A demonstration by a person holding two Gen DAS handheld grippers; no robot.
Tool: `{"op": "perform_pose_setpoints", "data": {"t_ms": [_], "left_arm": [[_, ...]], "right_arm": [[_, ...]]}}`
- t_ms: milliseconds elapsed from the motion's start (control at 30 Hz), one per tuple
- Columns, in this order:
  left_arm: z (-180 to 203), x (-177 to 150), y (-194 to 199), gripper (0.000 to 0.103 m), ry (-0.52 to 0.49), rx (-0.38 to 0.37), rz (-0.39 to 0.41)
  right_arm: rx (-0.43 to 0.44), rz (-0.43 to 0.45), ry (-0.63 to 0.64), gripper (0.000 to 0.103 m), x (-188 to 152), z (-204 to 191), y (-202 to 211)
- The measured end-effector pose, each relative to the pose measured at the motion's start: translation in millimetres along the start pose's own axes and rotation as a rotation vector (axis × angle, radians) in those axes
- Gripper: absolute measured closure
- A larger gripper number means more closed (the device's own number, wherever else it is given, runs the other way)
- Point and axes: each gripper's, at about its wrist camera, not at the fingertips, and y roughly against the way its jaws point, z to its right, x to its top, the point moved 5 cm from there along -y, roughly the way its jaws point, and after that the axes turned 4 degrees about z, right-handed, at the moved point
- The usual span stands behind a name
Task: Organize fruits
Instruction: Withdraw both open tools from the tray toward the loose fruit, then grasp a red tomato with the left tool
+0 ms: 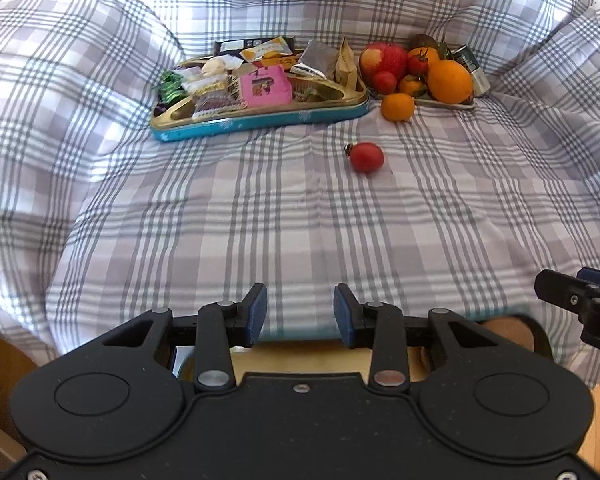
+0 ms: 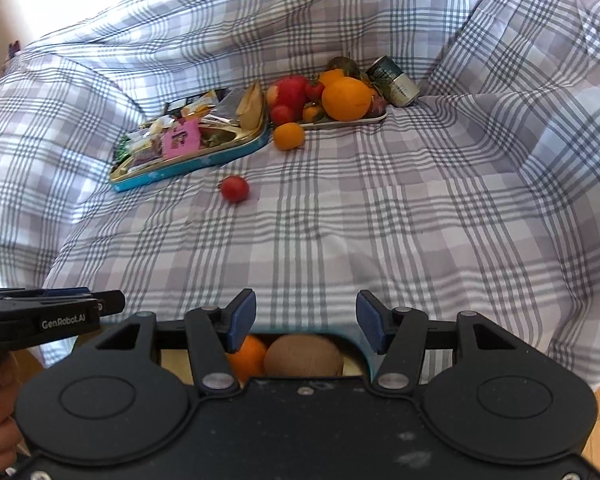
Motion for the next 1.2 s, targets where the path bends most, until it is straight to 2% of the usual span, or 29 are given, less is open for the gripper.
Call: {"op": "perform_pose_setpoints", "data": {"t_ms": [333, 567, 800, 1033, 1200], "left_arm": [[5.8, 27.3, -39.6, 0.058, -0.003, -0.019, -0.029], [17.5, 45.3, -60.0, 0.058, -0.028, -0.050, -0.010], [37.4, 67.1, -86.3, 0.058, -0.079, -0.092, 0.015], [48.1, 81.0, -109.6, 0.058, -0.068, -0.127, 0.001], [51.0, 86.7, -119.8, 0.058, -0.074, -0.112, 0.009]], "right_arm": [[-0.021, -0.026, -0.002, 0.044, 33.1, 7.6, -45.6], [-0.023, -0.049, -0.014, 0.044, 55.4, 15.5, -78.5], [-0.028, -0.079, -0.040, 0.044, 64.9, 26.2, -103.8], [-0.032, -0.100, -0.070, 0.044, 70.7, 40.7, -125.5], [-0.032, -0.103, -0.079, 0.044, 73.3, 48.0, -134.4]]}}
